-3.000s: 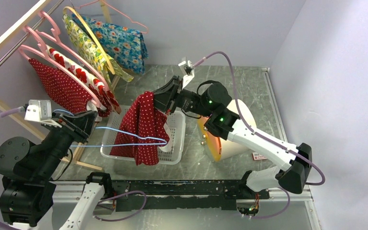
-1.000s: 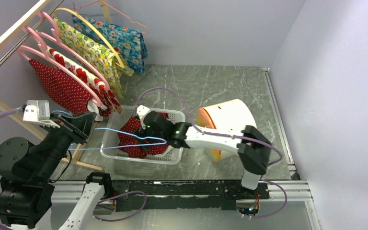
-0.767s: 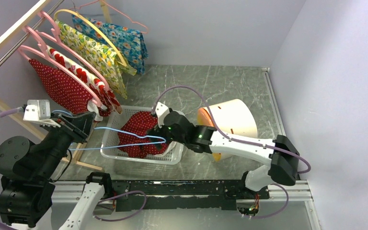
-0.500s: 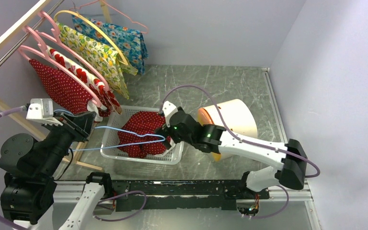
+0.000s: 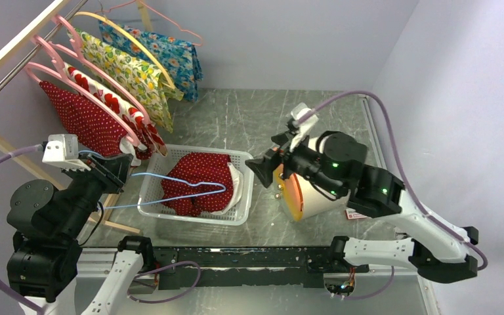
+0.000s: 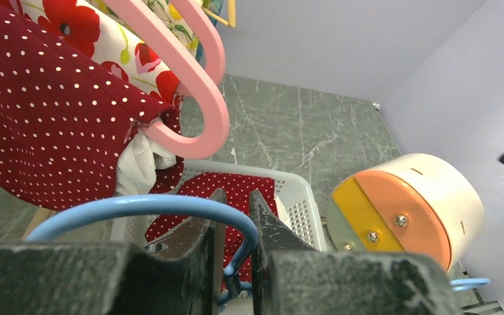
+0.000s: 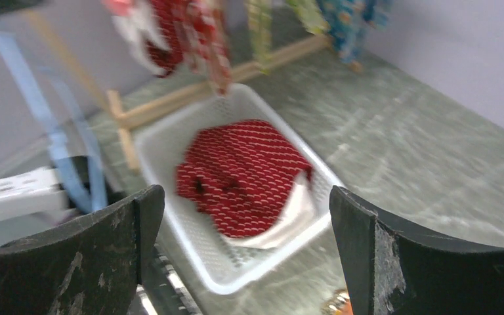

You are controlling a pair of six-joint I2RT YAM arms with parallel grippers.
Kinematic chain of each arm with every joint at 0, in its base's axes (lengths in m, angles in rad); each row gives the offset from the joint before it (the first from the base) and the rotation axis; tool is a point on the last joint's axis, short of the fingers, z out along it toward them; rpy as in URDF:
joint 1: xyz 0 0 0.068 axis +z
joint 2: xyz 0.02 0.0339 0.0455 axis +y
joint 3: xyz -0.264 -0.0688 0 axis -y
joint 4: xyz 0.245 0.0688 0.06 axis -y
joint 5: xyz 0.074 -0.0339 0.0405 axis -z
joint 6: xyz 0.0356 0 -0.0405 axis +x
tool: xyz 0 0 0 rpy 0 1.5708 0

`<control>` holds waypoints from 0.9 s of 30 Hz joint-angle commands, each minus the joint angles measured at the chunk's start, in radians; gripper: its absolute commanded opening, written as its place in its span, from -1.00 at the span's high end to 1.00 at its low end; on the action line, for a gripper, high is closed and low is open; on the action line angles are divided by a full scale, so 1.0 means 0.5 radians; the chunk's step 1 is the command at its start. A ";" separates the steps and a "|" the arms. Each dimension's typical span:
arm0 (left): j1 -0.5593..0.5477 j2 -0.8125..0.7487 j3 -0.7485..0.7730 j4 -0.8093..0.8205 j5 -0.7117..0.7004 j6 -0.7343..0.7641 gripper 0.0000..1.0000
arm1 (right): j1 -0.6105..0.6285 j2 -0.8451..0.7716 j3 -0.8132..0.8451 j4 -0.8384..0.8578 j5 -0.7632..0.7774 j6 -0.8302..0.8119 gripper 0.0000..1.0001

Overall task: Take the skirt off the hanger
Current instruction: Place the hanger at the clothesline.

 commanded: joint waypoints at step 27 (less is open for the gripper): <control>0.015 -0.006 -0.051 0.082 0.032 0.022 0.86 | 0.001 0.376 -0.238 0.719 -1.442 0.359 0.17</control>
